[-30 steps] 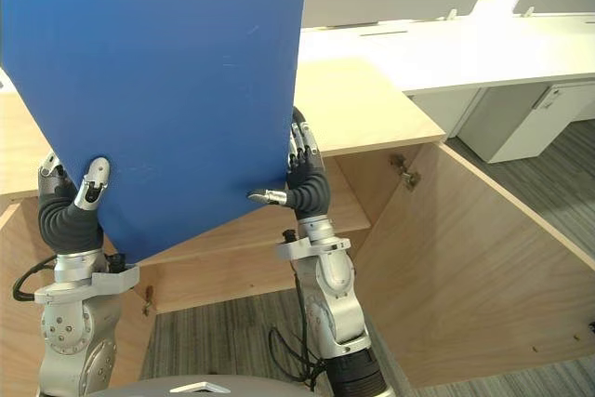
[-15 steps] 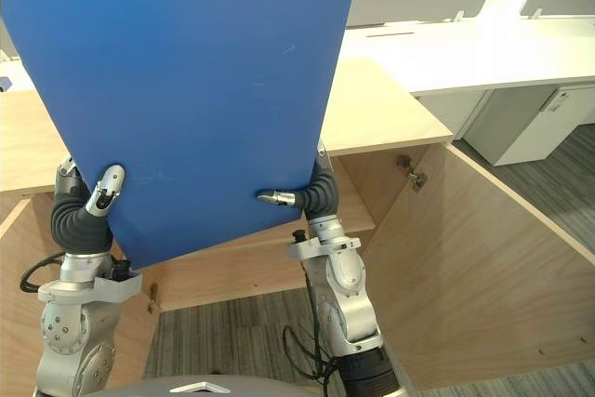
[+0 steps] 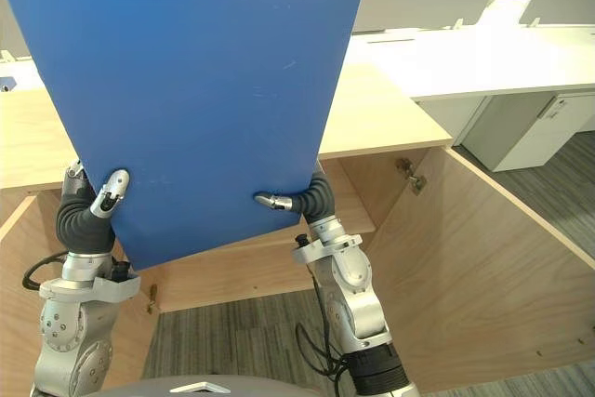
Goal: Walk over to the cabinet, pick up the folder, carry it to the office cabinet, place the folder inside the office cabinet, then close the office cabinet door
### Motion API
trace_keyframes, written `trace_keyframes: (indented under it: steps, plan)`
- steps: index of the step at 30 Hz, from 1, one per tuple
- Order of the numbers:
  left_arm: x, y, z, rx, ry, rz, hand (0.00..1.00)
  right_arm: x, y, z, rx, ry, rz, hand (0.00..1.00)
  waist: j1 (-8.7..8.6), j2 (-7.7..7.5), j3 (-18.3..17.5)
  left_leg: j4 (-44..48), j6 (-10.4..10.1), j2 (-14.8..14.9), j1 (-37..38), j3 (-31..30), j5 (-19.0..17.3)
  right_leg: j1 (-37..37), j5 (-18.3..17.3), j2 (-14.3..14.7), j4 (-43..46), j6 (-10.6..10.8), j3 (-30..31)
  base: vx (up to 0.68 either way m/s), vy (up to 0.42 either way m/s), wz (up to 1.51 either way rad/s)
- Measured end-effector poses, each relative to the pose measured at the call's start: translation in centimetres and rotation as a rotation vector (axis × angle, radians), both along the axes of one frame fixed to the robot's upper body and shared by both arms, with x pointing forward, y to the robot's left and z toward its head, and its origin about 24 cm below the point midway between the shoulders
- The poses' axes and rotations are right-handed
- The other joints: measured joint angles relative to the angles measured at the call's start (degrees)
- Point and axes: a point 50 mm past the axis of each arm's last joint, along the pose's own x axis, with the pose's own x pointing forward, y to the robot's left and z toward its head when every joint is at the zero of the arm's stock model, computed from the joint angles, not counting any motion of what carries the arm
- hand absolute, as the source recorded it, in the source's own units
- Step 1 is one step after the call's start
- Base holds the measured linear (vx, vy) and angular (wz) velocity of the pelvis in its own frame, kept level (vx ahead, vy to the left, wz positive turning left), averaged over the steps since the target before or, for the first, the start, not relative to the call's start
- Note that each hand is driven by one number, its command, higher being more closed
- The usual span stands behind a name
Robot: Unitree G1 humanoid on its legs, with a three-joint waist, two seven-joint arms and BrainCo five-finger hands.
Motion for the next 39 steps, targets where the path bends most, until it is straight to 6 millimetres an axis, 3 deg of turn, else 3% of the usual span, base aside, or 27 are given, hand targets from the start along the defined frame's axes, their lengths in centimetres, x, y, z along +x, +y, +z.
trace_keyframes:
  steps: [11,25,30,39]
  plan:
    - [0.6,0.5,-1.6,0.041,0.069,0.071,0.0,-0.1,0.3,-1.0,0.008,0.054,-0.007,1.0,0.06,-0.09,-0.02,-0.01,0.04,-0.02,-0.07,0.05,0.08,0.01,0.29,-0.02,-0.28,0.2,0.05,0.0,0.0,0.0]
    - [0.9,3.6,-6.8,0.077,0.324,0.316,0.0,-0.7,-0.2,-2.2,0.017,0.109,-0.093,1.0,0.3,-0.33,-0.03,-0.02,-0.27,-0.08,-1.27,-0.97,0.16,-0.58,0.33,-0.08,-0.26,0.24,-1.07,0.0,-0.001,0.04]
    - [0.4,4.7,-9.8,0.067,0.467,0.368,0.0,-1.0,-0.6,-2.9,-0.024,0.141,-0.121,1.0,0.57,-0.35,-0.01,-0.02,0.02,-0.11,-1.38,-1.37,0.48,-0.52,0.32,-0.12,-0.26,0.26,-1.49,0.0,-0.005,0.03]
    - [-2.5,5.8,-19.0,0.062,0.938,0.4,0.0,-1.4,-0.5,-5.0,-0.127,0.215,-0.135,1.0,1.25,-0.79,0.28,-0.03,-0.38,-0.06,-2.64,-1.59,0.44,-1.74,0.27,-0.14,0.17,0.28,-1.81,0.0,0.0,0.0]
